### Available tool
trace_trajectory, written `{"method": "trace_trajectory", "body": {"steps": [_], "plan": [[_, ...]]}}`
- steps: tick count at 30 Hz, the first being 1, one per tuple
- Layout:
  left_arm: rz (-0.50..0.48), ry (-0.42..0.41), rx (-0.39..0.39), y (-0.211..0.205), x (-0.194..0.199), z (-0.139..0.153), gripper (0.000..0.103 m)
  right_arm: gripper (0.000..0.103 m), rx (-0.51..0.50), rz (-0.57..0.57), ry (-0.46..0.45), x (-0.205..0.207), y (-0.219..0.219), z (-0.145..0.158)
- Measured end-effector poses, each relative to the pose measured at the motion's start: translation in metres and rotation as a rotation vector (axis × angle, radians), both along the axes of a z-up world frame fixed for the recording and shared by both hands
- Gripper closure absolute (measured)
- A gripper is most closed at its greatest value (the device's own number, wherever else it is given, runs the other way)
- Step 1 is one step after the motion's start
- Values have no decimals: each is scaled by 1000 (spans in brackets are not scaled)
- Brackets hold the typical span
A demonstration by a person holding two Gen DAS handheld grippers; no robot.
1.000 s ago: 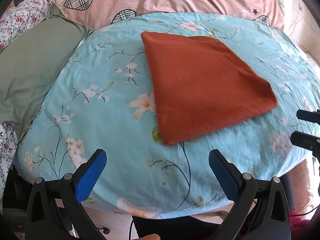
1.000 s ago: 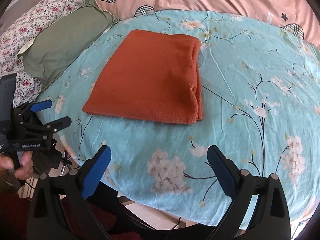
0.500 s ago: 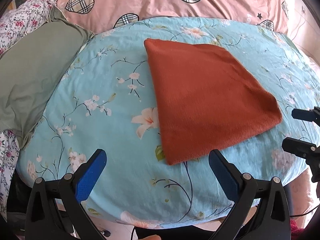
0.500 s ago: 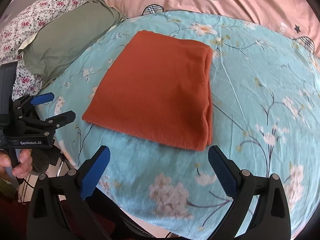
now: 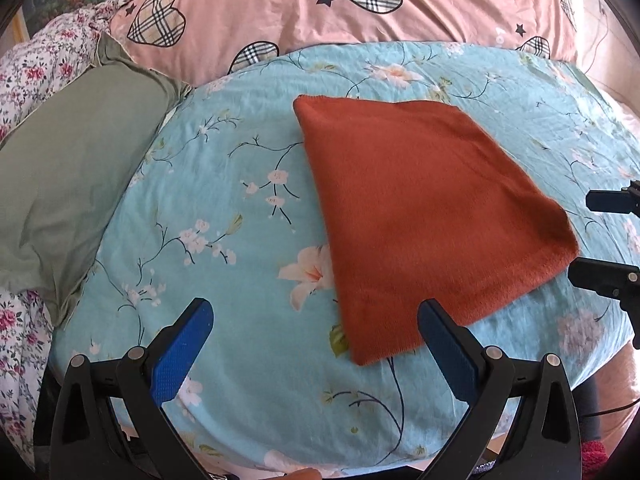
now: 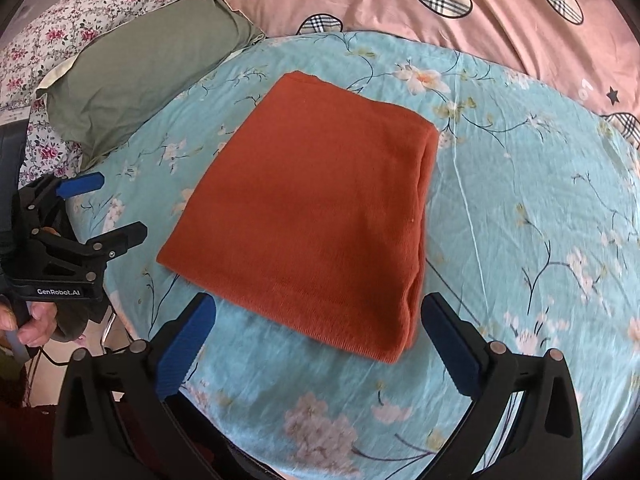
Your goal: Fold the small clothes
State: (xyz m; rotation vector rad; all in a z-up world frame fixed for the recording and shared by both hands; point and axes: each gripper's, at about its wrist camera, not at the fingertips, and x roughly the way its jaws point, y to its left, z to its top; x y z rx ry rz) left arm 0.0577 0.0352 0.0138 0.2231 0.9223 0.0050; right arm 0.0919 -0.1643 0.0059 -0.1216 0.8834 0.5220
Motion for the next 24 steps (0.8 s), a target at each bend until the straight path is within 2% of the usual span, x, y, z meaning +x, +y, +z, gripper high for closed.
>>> {"method": "trace_trajectory", "body": {"steps": [8, 24], "plan": [[-16, 18, -24, -6, 10, -6, 1, 1, 20, 0, 36, 16, -1, -6], [-15, 16, -43, -9, 19, -6, 1, 1, 44, -6, 48, 28, -2, -7]]}}
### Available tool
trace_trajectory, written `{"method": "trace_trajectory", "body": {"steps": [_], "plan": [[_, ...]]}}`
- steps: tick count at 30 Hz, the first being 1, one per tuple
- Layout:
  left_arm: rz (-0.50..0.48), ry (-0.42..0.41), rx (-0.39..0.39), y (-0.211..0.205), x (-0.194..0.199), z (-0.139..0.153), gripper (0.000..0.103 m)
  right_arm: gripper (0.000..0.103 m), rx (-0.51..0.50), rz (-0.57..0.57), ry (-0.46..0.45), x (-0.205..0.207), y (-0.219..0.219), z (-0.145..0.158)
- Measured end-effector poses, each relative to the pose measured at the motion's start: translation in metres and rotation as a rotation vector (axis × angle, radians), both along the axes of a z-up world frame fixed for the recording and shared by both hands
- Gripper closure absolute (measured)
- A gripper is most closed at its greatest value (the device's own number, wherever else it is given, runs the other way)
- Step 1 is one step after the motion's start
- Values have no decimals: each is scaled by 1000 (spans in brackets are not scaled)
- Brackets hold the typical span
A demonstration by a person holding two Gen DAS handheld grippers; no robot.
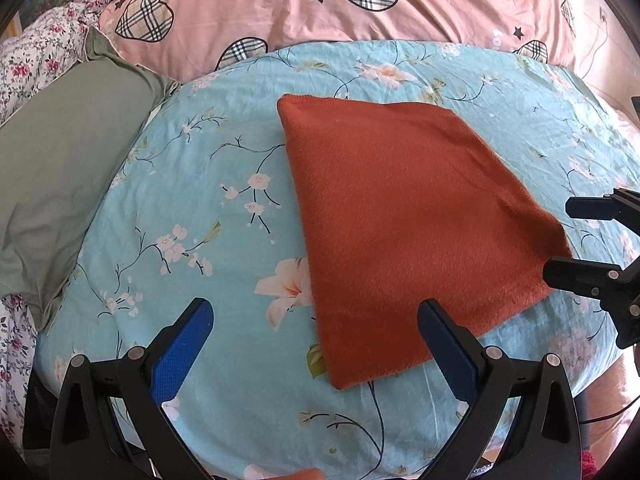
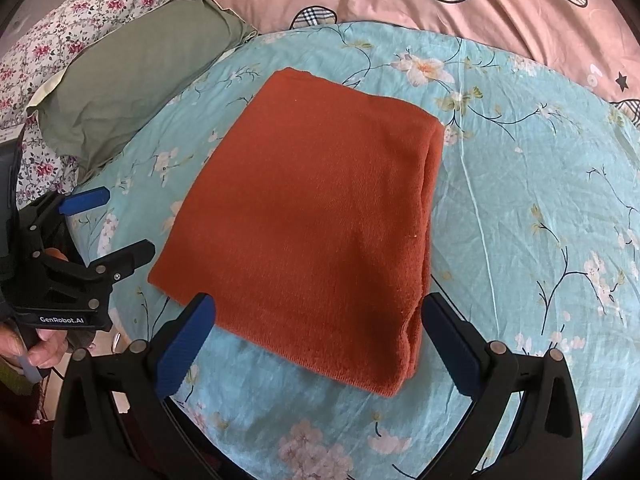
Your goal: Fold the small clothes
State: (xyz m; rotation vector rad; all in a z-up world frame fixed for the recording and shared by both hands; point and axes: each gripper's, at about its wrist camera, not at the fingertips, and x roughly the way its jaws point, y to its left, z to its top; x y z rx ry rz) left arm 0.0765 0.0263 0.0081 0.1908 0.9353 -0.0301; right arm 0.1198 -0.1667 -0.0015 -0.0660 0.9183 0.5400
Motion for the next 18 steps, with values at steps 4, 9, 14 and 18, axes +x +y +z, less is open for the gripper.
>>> {"method": "trace_trajectory", "body": {"steps": [4, 9, 14, 18], "plan": [[-3, -6, -1, -1, 1, 2, 1, 1, 4, -2, -2, 2, -1, 1], [-4, -11, -9, -2, 4, 4, 1, 1, 18, -6, 0, 5, -1, 3], [4, -8, -26, -1, 9, 4, 1, 1, 28, -14, 1, 8, -2, 5], [11, -2, -47, 0, 12, 4, 1, 1, 31, -18, 2, 9, -2, 6]]}}
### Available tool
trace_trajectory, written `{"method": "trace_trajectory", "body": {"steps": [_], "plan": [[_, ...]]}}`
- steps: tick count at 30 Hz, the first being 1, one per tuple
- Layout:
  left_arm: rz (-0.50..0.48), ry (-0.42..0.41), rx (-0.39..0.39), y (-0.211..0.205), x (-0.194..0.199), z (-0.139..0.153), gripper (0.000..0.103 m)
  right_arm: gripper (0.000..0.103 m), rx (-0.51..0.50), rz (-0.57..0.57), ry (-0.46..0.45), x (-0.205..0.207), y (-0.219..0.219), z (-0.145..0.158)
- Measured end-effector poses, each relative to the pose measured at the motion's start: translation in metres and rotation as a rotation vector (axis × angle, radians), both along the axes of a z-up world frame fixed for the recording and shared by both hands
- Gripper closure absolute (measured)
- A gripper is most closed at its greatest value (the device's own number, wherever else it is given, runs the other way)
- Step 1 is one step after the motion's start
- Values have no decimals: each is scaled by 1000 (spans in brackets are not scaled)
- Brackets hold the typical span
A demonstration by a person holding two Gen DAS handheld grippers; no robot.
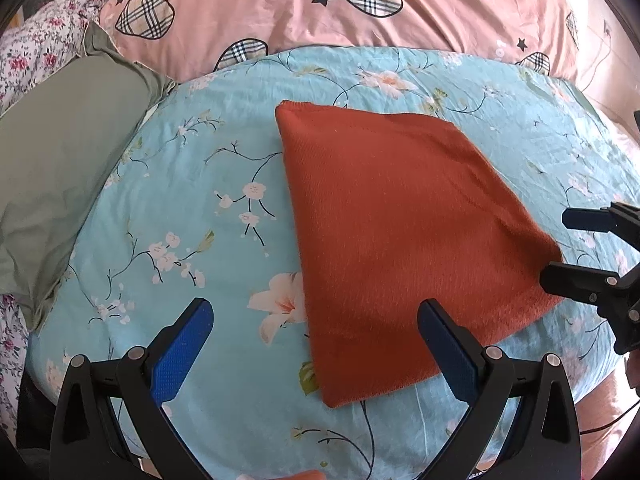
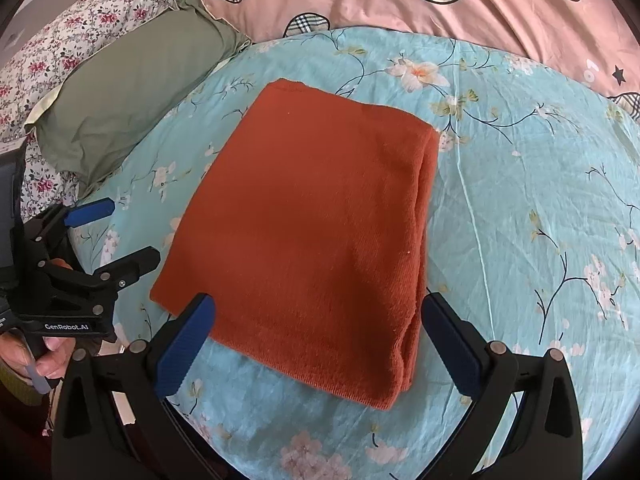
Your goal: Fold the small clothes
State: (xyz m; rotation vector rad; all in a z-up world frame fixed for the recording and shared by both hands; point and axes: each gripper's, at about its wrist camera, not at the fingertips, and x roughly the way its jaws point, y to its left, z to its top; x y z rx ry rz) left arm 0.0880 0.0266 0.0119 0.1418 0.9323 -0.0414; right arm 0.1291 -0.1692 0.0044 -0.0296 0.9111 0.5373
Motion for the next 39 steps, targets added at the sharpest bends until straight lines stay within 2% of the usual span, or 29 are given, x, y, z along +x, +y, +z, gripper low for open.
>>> {"method": "trace_trajectory", "body": {"steps": [39], "plan": [[-6, -4, -37, -4, -3, 4, 1, 1, 25, -27, 5, -1, -3, 3]]}}
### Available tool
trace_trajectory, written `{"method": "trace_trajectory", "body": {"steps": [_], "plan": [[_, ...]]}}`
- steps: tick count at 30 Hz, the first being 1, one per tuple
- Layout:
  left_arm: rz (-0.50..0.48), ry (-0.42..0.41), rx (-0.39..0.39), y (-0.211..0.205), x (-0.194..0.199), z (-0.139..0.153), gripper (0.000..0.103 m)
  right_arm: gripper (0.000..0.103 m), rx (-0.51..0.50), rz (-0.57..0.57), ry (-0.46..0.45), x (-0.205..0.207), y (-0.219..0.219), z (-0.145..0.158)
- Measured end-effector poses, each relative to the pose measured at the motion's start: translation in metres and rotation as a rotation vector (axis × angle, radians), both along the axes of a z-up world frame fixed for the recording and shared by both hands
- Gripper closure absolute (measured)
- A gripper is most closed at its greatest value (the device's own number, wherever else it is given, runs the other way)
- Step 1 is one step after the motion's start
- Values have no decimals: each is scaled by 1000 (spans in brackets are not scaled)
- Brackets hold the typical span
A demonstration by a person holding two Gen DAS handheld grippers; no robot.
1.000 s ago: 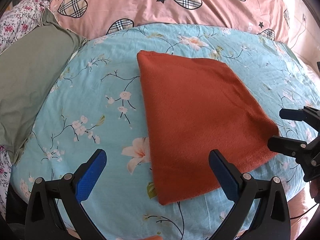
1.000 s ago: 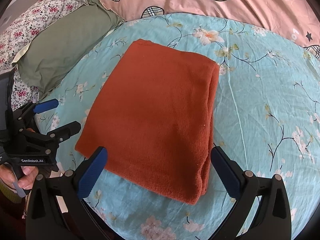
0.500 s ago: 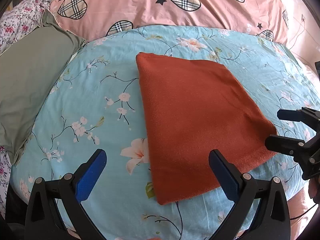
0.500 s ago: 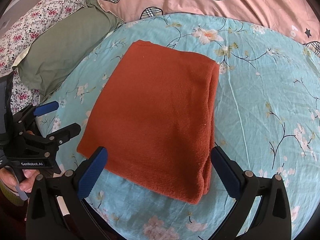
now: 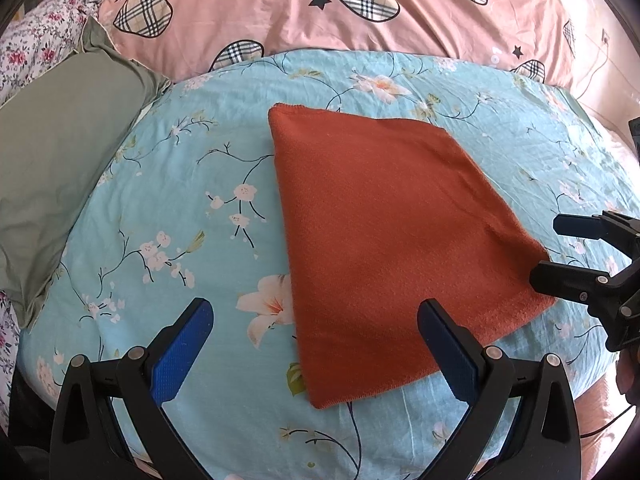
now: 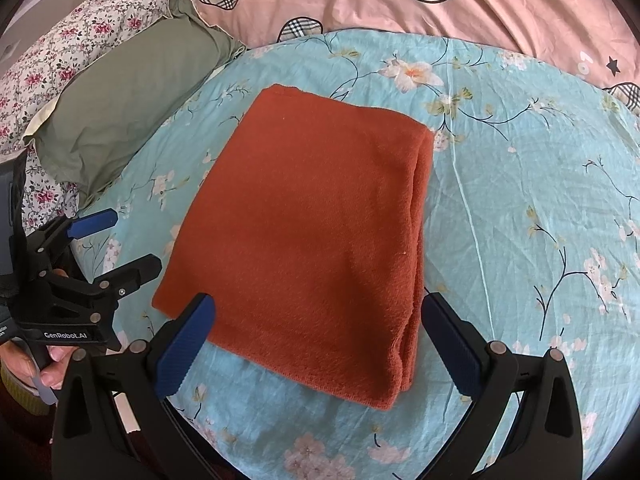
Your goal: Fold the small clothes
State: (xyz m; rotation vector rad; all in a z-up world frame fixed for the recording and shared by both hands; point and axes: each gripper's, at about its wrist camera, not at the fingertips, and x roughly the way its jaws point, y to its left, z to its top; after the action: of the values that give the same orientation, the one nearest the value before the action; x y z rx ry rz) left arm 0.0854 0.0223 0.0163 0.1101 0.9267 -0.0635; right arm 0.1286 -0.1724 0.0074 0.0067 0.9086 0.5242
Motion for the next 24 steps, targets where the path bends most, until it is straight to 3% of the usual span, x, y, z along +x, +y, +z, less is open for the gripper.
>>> {"method": "trace_trajectory", "body": {"steps": [24], "plan": [[0, -1, -3, 0, 1, 0, 1, 1, -1, -4, 2, -1, 2, 0]]}}
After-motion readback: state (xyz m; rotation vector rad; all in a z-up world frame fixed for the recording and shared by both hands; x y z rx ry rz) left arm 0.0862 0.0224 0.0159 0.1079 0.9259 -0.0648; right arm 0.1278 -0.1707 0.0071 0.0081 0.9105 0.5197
